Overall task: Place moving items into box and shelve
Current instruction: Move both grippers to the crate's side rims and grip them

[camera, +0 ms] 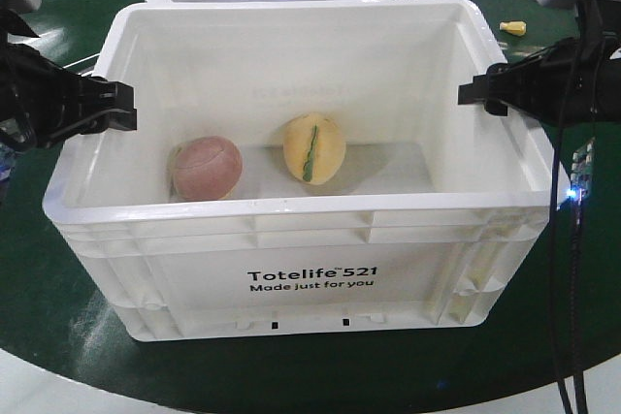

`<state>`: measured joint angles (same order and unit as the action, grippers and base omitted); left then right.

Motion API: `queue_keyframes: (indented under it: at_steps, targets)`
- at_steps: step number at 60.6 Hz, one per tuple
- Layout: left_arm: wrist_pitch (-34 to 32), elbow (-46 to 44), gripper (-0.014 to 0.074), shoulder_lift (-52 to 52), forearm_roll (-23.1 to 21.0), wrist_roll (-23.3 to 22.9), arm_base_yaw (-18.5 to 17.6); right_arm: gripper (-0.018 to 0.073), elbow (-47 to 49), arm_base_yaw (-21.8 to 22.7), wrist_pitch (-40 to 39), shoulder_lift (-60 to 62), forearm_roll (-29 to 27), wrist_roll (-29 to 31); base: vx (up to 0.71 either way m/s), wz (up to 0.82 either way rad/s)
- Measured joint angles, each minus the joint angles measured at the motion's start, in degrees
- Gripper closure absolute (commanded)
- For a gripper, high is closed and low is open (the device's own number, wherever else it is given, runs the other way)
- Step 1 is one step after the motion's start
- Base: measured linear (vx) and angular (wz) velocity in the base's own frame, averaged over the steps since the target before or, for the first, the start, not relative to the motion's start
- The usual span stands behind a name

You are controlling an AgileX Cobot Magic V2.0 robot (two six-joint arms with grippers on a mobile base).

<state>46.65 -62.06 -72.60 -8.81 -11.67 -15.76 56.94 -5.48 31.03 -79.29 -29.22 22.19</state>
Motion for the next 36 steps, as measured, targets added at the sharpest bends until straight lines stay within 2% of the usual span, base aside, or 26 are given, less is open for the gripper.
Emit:
queue_keyframes:
  at_steps: [9, 14, 30, 34, 36]
  targets:
    - [-0.3, -0.2, 0.0154, -2.5, -3.6, 0.7, 0.0, 0.0125, 0.1, 0.1, 0.1, -0.2, -4.9, 4.9, 0.0, 0.0]
    - [-0.1, -0.6, 0.021, -3.4, -5.2, 1.7, 0.0, 0.021, 1.0, 0.1, 2.0, -0.2, -5.3, 5.5, 0.0, 0.0]
    - [-0.1, -0.7, 0.0509, -3.9, -3.9, 2.2, 0.3, 0.0559, 5.1, 0.3, 9.5, -1.3, -1.6, 5.7, 0.0, 0.0]
    - [-0.1, -0.7, 0.0595, -3.8, -3.9, 2.2, 0.3, 0.0573, 5.4, 0.3, 10.0, -1.4, -1.3, 5.7, 0.0, 0.0]
    - [-0.1, -0.7, 0.0605, -3.6, -3.9, 2.2, 0.3, 0.0572, 5.5, 0.3, 10.1, -1.4, -1.3, 5.7, 0.0, 0.0]
